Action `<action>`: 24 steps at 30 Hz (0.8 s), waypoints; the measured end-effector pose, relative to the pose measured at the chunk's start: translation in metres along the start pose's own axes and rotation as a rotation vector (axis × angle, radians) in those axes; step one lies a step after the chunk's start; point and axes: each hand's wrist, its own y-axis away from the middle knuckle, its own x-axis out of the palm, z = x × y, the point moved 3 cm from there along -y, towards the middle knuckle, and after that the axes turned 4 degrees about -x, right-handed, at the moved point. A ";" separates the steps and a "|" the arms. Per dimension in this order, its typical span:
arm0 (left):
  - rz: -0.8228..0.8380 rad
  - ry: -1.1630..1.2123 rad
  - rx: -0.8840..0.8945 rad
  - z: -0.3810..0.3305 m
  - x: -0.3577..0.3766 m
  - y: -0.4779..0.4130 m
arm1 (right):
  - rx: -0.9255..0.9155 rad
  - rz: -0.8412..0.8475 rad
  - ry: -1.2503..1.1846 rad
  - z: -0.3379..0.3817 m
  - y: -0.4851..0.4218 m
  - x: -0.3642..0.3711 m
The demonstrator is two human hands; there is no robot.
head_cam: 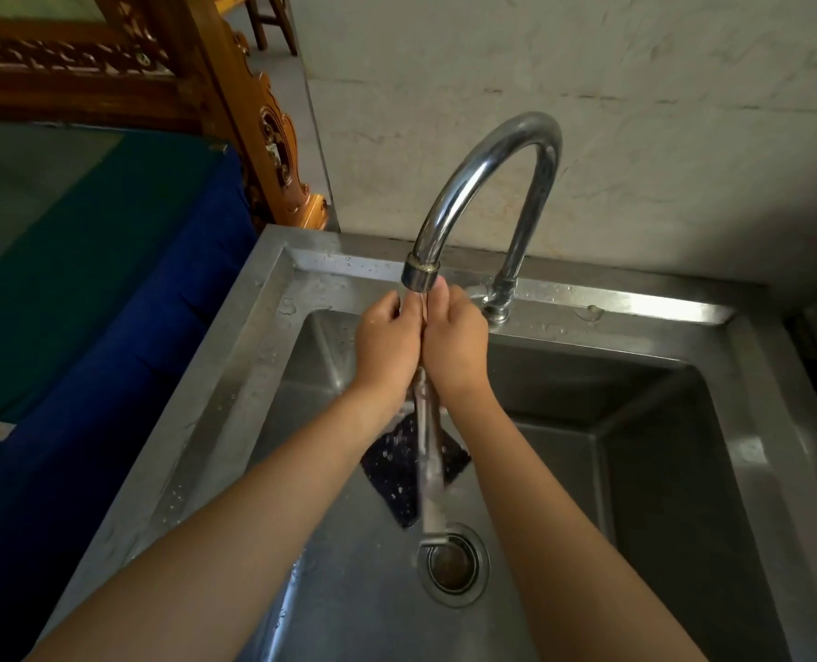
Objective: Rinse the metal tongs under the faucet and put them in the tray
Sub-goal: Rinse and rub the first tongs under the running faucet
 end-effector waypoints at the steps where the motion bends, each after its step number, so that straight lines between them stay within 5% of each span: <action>1: 0.018 0.046 -0.042 -0.001 -0.001 -0.005 | 0.006 0.008 0.008 -0.001 0.003 0.001; 13: 0.036 0.106 -0.009 0.018 0.002 0.014 | 0.047 0.095 0.084 0.000 -0.009 0.001; 24: 0.055 0.056 -0.007 0.011 0.000 0.012 | 0.067 0.009 0.054 0.004 -0.001 0.003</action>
